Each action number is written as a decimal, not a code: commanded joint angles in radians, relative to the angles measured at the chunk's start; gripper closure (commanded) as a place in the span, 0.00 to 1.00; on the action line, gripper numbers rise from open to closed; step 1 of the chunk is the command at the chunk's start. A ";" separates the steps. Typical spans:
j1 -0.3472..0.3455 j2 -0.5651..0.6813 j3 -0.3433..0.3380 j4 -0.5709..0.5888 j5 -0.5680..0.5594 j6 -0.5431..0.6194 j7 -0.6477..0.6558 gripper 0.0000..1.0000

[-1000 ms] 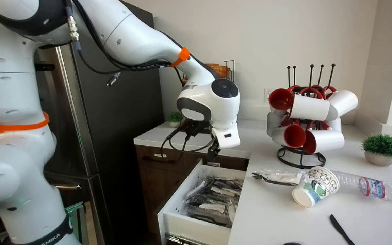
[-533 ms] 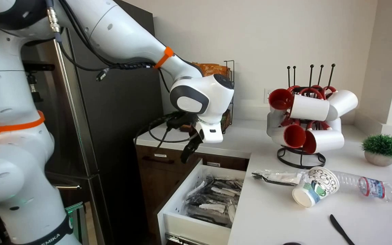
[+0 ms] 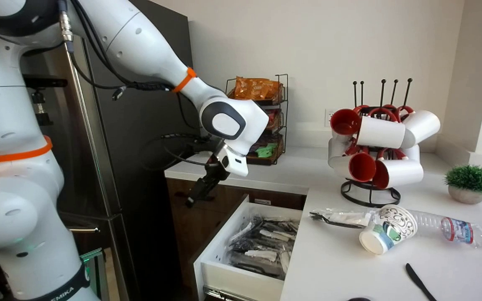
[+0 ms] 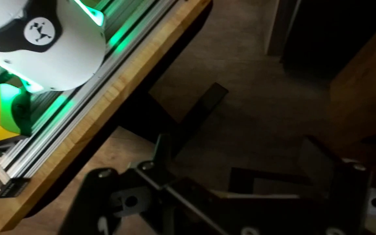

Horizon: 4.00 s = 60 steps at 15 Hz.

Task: Remove a fork from the open drawer, then close the drawer

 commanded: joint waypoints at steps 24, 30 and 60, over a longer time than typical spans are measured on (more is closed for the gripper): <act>0.123 0.108 0.061 -0.161 0.004 0.499 0.153 0.00; 0.143 0.134 0.064 -0.186 -0.013 0.614 0.232 0.26; 0.226 0.196 -0.044 -0.192 -1.012 0.913 1.012 1.00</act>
